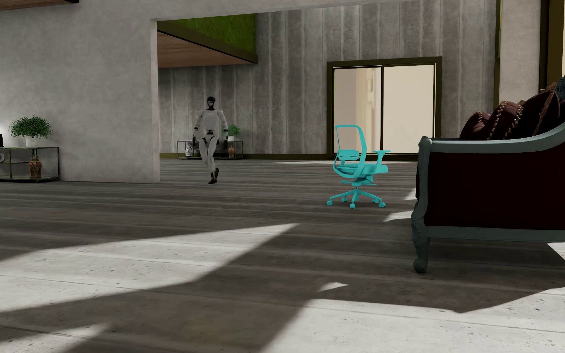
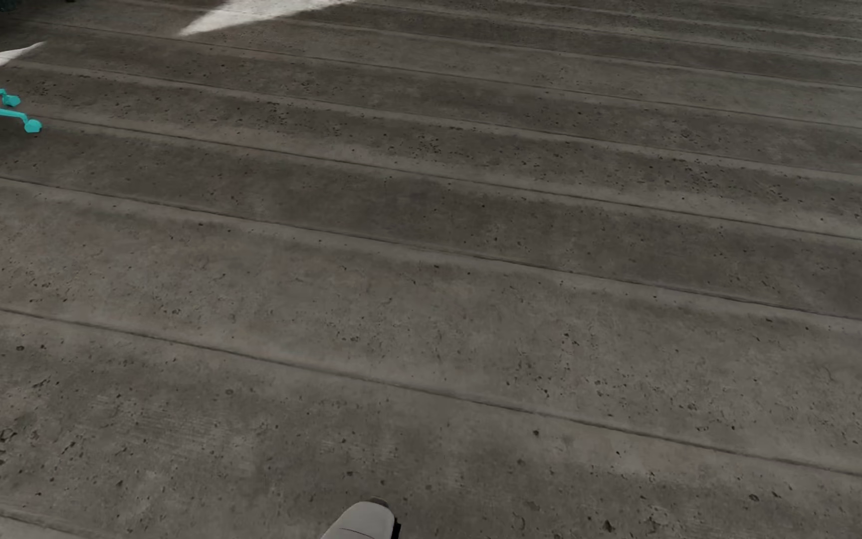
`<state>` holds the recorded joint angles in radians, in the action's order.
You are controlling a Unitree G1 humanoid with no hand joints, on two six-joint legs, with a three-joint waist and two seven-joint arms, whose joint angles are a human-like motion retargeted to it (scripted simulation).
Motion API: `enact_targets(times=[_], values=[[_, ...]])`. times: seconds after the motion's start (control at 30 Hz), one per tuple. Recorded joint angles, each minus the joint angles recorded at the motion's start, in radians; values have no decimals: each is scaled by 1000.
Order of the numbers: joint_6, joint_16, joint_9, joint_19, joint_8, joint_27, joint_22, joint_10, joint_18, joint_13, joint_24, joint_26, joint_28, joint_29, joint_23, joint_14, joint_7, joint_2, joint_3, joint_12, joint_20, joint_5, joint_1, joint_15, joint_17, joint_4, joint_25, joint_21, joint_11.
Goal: Move towards the dark red sofa
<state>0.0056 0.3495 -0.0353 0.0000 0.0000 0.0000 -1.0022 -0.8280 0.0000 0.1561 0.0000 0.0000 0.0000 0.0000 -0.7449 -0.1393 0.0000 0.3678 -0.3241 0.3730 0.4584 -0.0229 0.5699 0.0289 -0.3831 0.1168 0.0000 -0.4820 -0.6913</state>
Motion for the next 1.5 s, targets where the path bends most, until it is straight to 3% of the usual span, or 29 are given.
enact_targets(times=[0.03,0.07,0.13,0.17,0.27,0.3,0.37,0.4,0.47,0.5,0.53,0.57,0.63,0.67,0.73,0.83,0.87,0.9,0.93,0.97,1.03,1.1,1.17,1.23,1.3,1.33,1.4,1.43,1.5], values=[[-2,-5,-11,0,0,0,-25,-56,0,23,0,0,0,0,-50,-50,0,-70,22,-10,-8,-6,-52,170,12,-34,0,10,-204],[-17,-11,-31,0,0,0,6,-48,0,43,0,0,0,0,-66,-105,0,-195,38,-10,-36,-25,-124,221,12,-110,0,-4,-466],[17,-14,-56,0,0,0,57,42,0,49,0,0,0,0,-143,-140,0,-403,148,-29,-37,39,-325,50,44,-135,0,-39,-709],[38,-5,-58,0,0,0,111,110,0,85,0,0,0,0,-93,-142,0,-510,212,-35,-34,71,-425,53,25,-138,0,-84,-682],[88,10,-66,0,0,0,250,278,0,151,0,0,0,0,-166,-170,0,-709,368,-61,-72,120,-709,213,37,-101,0,-114,-151],[82,20,-55,0,0,0,279,303,0,166,0,0,0,0,-164,-198,0,-767,394,-89,-82,101,-767,159,36,-106,0,-118,37],[69,37,-37,0,0,0,316,299,0,181,0,0,0,0,-166,-254,0,-842,449,-140,-118,57,-849,-298,33,-97,0,-135,227],[76,37,-38,0,0,0,315,279,0,194,0,0,0,0,-159,-246,0,-866,478,-156,-134,37,-886,-366,26,-77,0,-149,224],[105,24,-33,0,0,0,278,189,0,212,0,0,0,0,-172,-78,0,-922,508,-147,-170,62,-946,10,21,-12,0,-155,140],[143,11,-18,0,0,0,253,53,0,214,0,0,0,0,-185,104,0,-942,492,-124,-180,117,-900,184,23,34,0,-159,60],[166,10,-16,0,0,0,181,-136,0,204,0,0,0,0,-221,248,0,-916,464,-115,-121,150,-825,217,18,47,0,-141,-17],[187,11,-10,0,0,0,180,-363,0,183,0,0,0,0,-220,255,0,-882,434,-86,-116,205,-683,189,12,63,0,-120,-40],[186,17,-43,0,0,0,166,-605,0,130,0,0,0,0,-219,-29,0,-665,324,-57,-58,238,-476,65,13,29,0,-63,42],[175,22,-45,0,0,0,157,-611,0,104,0,0,0,0,-188,-91,0,-553,261,-31,-40,239,-369,-11,-2,4,0,-74,100],[142,36,-57,0,0,0,108,-385,0,86,0,0,0,0,-64,-101,0,-319,132,21,-35,200,-232,-173,-30,-37,0,-24,230],[134,58,-22,0,0,0,42,168,0,13,0,0,0,0,82,-63,0,-93,17,80,-35,163,-107,-440,-54,-3,0,41,263],[140,59,-7,0,0,0,15,296,0,-13,0,0,0,0,112,42,0,-51,-3,92,-25,156,-101,-465,-60,5,0,68,262],[147,59,11,0,0,0,-9,700,0,-35,0,0,0,0,126,526,0,-29,-1,104,-29,159,-69,-443,-60,8,0,87,280],[152,58,2,0,0,0,-38,306,0,-35,0,0,0,0,137,94,0,8,7,111,-24,143,-38,-370,-57,-6,0,107,262],[147,60,-7,0,0,0,-70,177,0,-15,0,0,0,0,124,-109,0,33,14,108,-4,115,-25,-247,-44,-28,0,130,183],[125,52,-26,0,0,0,-98,-64,0,23,0,0,0,0,-9,-128,0,-84,50,84,-13,30,-21,14,-7,-100,0,126,-230],[151,44,-43,0,0,0,-17,-18,0,41,0,0,0,0,-139,-163,0,-351,108,25,26,36,-166,-27,-16,-193,0,30,-751],[197,28,-48,0,0,0,133,130,0,110,0,0,0,0,-211,-94,0,-568,231,-3,-10,75,-397,-21,-12,-226,0,-27,-835],[224,15,-41,0,0,0,244,261,0,181,0,0,0,0,-229,-18,0,-744,363,-42,-34,110,-584,137,-8,-207,0,-77,-536],[216,22,-33,0,0,0,351,340,0,247,0,0,0,0,-223,36,0,-847,447,-88,-42,89,-742,257,9,-154,0,-79,-107],[194,39,-25,0,0,0,411,350,0,272,0,0,0,0,-205,75,0,-877,452,-107,-45,69,-818,131,17,-131,0,-87,76],[171,64,-2,0,0,0,520,338,0,271,0,0,0,0,-220,169,0,-954,497,-117,-80,20,-875,-275,36,-60,0,-78,239],[173,63,-10,0,0,0,532,320,0,269,0,0,0,0,-211,260,0,-973,529,-118,-95,13,-912,-303,31,-16,0,-66,225],[194,38,26,0,0,0,459,223,0,241,0,0,0,0,-233,513,0,-1042,515,-87,-103,66,-921,30,14,34,0,-62,121]])
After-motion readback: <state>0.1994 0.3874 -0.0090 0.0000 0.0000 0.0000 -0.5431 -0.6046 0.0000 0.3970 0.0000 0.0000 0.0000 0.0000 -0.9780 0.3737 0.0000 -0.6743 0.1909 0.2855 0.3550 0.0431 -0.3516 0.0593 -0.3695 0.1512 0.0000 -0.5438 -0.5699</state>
